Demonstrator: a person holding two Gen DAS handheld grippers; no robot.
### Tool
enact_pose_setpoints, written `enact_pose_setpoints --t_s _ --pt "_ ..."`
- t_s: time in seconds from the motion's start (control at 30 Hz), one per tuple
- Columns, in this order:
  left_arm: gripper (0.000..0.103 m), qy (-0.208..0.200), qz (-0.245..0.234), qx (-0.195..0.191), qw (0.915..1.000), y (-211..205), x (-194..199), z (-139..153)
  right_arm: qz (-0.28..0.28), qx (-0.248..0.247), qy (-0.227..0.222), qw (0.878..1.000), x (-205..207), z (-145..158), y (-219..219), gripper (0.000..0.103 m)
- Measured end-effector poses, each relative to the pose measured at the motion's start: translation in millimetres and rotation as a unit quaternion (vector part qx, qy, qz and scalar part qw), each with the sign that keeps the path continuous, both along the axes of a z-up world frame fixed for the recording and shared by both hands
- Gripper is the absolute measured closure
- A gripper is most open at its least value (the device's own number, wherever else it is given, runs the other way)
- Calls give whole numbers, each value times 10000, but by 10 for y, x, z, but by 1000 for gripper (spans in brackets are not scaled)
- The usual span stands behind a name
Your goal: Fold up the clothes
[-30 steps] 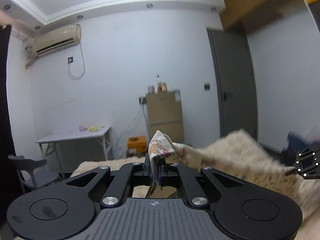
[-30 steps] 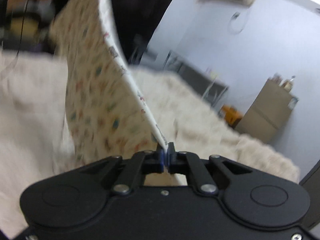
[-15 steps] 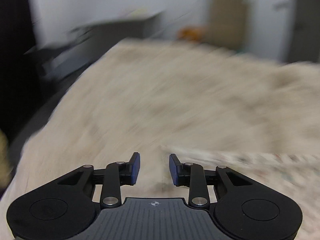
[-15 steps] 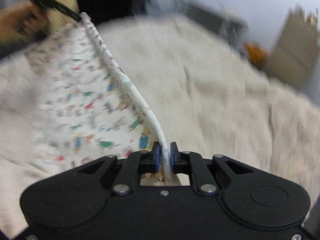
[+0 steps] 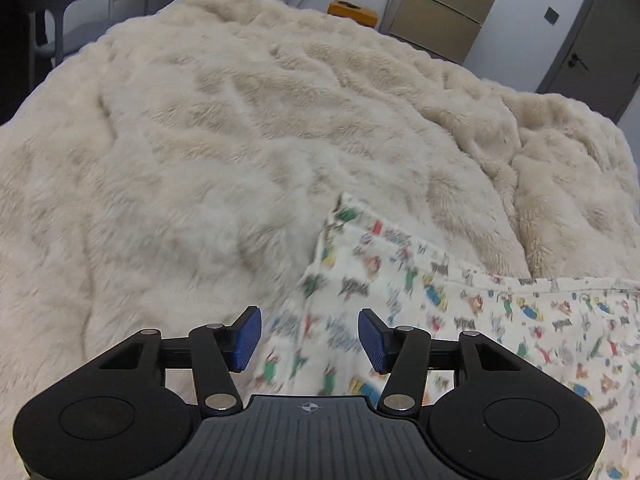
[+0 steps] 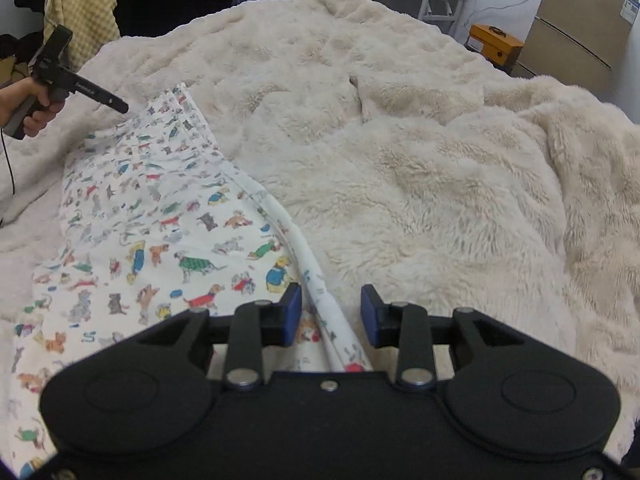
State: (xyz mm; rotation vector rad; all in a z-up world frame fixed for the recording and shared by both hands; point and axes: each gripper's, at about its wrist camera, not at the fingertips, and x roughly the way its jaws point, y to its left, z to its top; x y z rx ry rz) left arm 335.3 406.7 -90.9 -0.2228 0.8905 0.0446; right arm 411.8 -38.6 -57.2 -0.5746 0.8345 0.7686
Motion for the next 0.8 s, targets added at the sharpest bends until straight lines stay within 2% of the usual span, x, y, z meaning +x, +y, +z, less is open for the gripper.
enact_pose_setpoints --t_s 0.1,0.17,0.23,0.3,0.4,0.47,0.5,0.57,0.6,0.67,0.7,0.73,0.77,0.8 --pt "74 -38 -88 368 9993 -158 129 -68 -23 111 93 9999 44 37 8 74" --pt "77 -28 -109 681 9976 -249 245 -157 -38 186 154 9997 74 62 14 75" --pt "101 37 -164 837 9963 -317 328 -237 -12 211 170 9996 81 48 5 78" --pt "102 32 -234 1048 9942 -347 385 -236 25 218 171 9996 82 36 -1 79" --pt "102 -183 -123 1620 9866 -358 478 -106 31 283 159 9995 75 50 -22 80" --pt "101 -273 114 1971 9799 -373 578 32 38 317 119 9994 44 62 -27 79" --pt "101 -194 166 2002 9794 -387 627 57 25 303 97 9995 15 73 -28 76" --pt "95 49 237 1998 9795 -422 733 88 -14 239 -43 9997 -68 120 -36 75" --pt "85 199 237 2116 9769 -469 767 74 -32 238 -119 9996 -133 168 -60 74" --pt "80 414 296 2765 9597 -659 731 26 -133 295 -308 9990 -291 284 -150 66" --pt "75 391 290 2885 9563 -739 661 43 -225 345 -469 9980 -427 379 -230 58" --pt "68 304 259 2877 9569 -806 568 83 -316 395 -631 9967 -562 475 -309 54" --pt "62 188 190 2717 9620 -871 442 147 -379 488 -734 9954 -726 549 -411 53" --pt "53 -16 12 2353 9719 -964 229 245 -436 588 -829 9939 -894 621 -516 48"
